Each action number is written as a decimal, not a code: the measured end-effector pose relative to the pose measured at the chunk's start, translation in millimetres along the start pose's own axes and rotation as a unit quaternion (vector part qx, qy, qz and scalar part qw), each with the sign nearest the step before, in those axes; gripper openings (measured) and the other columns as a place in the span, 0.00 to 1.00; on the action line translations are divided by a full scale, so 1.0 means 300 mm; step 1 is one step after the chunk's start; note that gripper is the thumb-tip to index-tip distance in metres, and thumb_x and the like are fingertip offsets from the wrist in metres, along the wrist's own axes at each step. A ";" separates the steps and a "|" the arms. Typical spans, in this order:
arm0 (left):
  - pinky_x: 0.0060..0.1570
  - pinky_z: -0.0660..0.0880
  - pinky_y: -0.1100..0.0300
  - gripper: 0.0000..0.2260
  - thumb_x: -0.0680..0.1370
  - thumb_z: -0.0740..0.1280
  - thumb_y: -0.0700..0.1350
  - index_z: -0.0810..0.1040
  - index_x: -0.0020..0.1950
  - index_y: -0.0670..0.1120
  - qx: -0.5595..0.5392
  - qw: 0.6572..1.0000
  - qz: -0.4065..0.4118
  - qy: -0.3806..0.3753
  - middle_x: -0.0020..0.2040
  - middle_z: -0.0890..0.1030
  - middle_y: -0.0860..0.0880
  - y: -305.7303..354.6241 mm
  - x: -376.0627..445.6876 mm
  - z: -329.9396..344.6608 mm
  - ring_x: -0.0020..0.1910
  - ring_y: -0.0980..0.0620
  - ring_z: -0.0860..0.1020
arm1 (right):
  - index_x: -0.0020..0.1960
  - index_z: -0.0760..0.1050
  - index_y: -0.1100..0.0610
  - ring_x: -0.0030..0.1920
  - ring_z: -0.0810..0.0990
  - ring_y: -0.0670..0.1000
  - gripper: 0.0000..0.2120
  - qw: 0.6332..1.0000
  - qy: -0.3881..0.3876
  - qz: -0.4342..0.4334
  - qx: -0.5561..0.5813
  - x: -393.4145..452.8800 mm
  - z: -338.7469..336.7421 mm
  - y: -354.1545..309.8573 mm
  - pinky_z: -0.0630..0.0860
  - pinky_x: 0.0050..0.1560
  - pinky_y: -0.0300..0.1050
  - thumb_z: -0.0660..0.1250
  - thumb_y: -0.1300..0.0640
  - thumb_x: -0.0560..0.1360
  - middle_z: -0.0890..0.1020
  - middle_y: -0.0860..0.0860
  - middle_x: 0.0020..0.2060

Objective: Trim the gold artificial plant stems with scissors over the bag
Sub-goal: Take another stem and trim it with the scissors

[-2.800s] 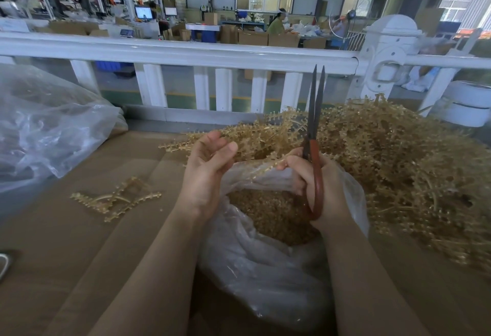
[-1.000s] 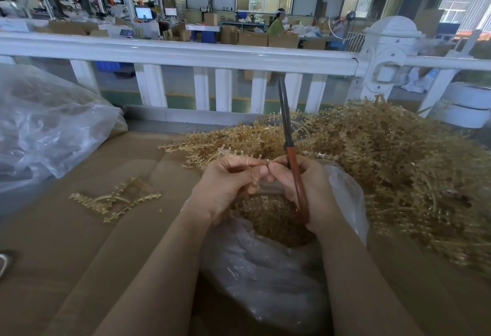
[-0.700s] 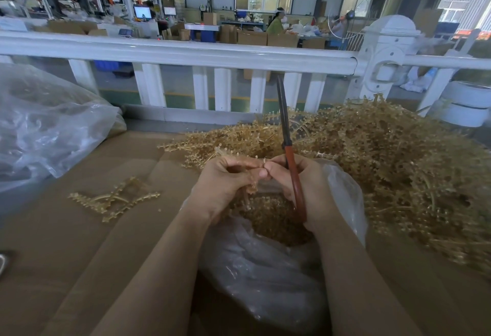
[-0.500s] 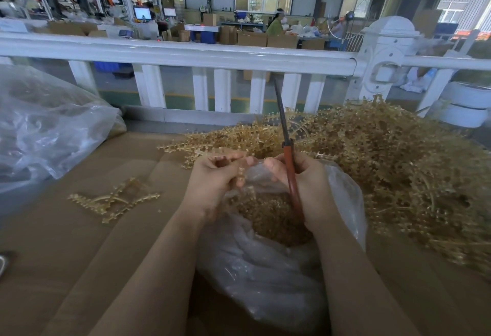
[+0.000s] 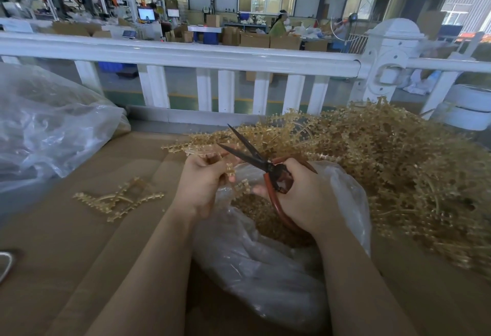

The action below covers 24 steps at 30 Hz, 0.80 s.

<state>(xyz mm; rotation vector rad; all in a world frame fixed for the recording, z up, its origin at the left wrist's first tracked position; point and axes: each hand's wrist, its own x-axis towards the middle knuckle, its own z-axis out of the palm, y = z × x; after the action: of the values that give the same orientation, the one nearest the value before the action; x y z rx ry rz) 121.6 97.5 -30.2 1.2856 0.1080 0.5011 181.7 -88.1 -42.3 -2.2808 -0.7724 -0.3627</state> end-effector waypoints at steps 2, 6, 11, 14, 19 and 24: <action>0.28 0.75 0.62 0.10 0.77 0.67 0.29 0.84 0.41 0.41 0.006 1.000 0.003 -0.002 0.27 0.78 0.49 -0.001 0.000 -0.003 0.24 0.54 0.73 | 0.48 0.73 0.43 0.44 0.76 0.34 0.26 1.000 0.001 -0.005 -0.007 -0.002 -0.003 -0.003 0.72 0.38 0.31 0.66 0.23 0.65 0.78 0.36 0.41; 0.29 0.71 0.62 0.14 0.76 0.68 0.30 0.86 0.37 0.45 0.019 1.000 0.015 -0.009 0.26 0.76 0.49 -0.007 0.003 0.003 0.25 0.54 0.72 | 0.48 0.72 0.40 0.43 0.75 0.33 0.26 1.000 0.001 -0.003 -0.003 -0.003 -0.006 -0.012 0.68 0.37 0.30 0.62 0.21 0.63 0.77 0.35 0.39; 0.31 0.68 0.62 0.15 0.75 0.69 0.31 0.86 0.37 0.49 0.027 0.999 0.021 -0.025 0.29 0.79 0.52 -0.002 -0.004 0.011 0.26 0.56 0.72 | 0.48 0.73 0.39 0.42 0.75 0.34 0.28 1.000 0.007 0.000 -0.005 -0.003 -0.005 -0.013 0.69 0.38 0.29 0.61 0.19 0.62 0.78 0.35 0.38; 0.33 0.66 0.60 0.14 0.75 0.70 0.32 0.86 0.36 0.49 0.022 0.999 0.016 -0.019 0.29 0.79 0.52 -0.001 -0.004 0.014 0.26 0.56 0.72 | 0.49 0.75 0.40 0.42 0.75 0.34 0.27 1.000 0.011 0.000 -0.009 -0.002 -0.004 -0.008 0.69 0.39 0.28 0.64 0.21 0.63 0.79 0.35 0.38; 0.28 0.72 0.64 0.01 0.71 0.72 0.38 0.83 0.41 0.42 -0.005 0.999 0.015 -0.041 0.30 0.81 0.52 0.016 -0.017 0.018 0.25 0.57 0.72 | 0.48 0.74 0.38 0.41 0.76 0.32 0.23 1.000 0.010 0.000 -0.015 -0.003 -0.002 -0.009 0.68 0.36 0.26 0.66 0.22 0.65 0.78 0.34 0.36; 0.29 0.72 0.63 0.06 0.67 0.73 0.43 0.83 0.40 0.42 0.007 0.999 0.010 -0.042 0.33 0.82 0.50 0.019 -0.015 0.007 0.25 0.56 0.70 | 0.49 0.75 0.37 0.42 0.75 0.30 0.25 1.000 0.012 0.002 -0.020 -0.004 -0.003 -0.005 0.68 0.33 0.26 0.65 0.20 0.64 0.78 0.33 0.35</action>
<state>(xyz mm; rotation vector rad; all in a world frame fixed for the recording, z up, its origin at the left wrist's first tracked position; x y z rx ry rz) 116.5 94.9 -25.2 1.3198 0.0290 0.4641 179.8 -88.5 -41.3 -2.3107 -0.7548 -0.4075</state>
